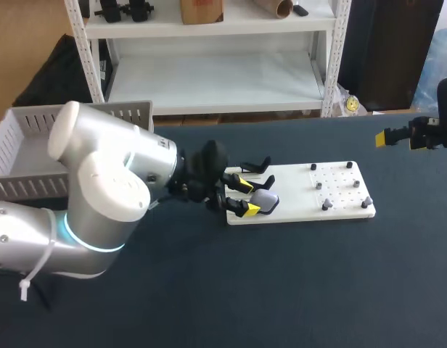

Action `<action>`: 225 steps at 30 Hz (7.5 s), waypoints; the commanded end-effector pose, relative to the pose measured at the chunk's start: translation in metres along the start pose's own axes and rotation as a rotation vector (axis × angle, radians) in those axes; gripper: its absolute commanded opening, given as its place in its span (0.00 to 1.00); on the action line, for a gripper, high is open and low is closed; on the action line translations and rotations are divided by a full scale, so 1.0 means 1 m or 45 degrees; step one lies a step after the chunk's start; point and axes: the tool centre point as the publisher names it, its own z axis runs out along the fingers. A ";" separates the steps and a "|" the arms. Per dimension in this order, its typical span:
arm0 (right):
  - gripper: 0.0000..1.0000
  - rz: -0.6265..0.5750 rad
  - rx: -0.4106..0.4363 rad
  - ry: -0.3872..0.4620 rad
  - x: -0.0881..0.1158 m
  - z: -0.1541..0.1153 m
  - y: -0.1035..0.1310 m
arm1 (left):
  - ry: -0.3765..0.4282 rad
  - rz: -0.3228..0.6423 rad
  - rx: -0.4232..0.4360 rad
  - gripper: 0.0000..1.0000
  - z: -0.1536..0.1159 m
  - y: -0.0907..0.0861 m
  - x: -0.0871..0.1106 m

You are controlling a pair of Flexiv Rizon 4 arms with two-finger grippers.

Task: Pick up each earbud case from the left stands, insert the matching earbuds, close the lid, and place the case in the box.

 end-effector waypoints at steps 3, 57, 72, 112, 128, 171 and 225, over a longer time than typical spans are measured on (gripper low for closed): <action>1.00 -0.001 -0.004 0.001 0.000 0.000 -0.001 | -0.009 -0.008 0.005 0.62 0.007 0.004 -0.001; 1.00 -0.001 -0.004 0.001 0.000 0.000 -0.001 | -0.024 0.009 0.097 0.00 0.017 -0.008 0.002; 1.00 -0.001 -0.004 0.001 0.000 0.000 -0.001 | -0.007 0.010 0.111 0.00 0.015 -0.009 0.009; 1.00 -0.001 -0.004 0.001 0.000 0.000 -0.001 | -0.181 0.134 -0.008 0.00 -0.023 -0.002 -0.051; 1.00 -0.090 0.019 -0.016 0.017 -0.003 0.059 | -0.251 0.224 -0.041 0.00 -0.015 0.026 -0.101; 1.00 -0.136 0.079 0.166 0.021 0.034 0.111 | -0.286 0.448 0.057 0.00 0.020 -0.006 -0.154; 1.00 -0.155 0.098 0.147 0.014 0.023 0.113 | -0.290 0.469 0.095 0.00 0.023 -0.026 -0.147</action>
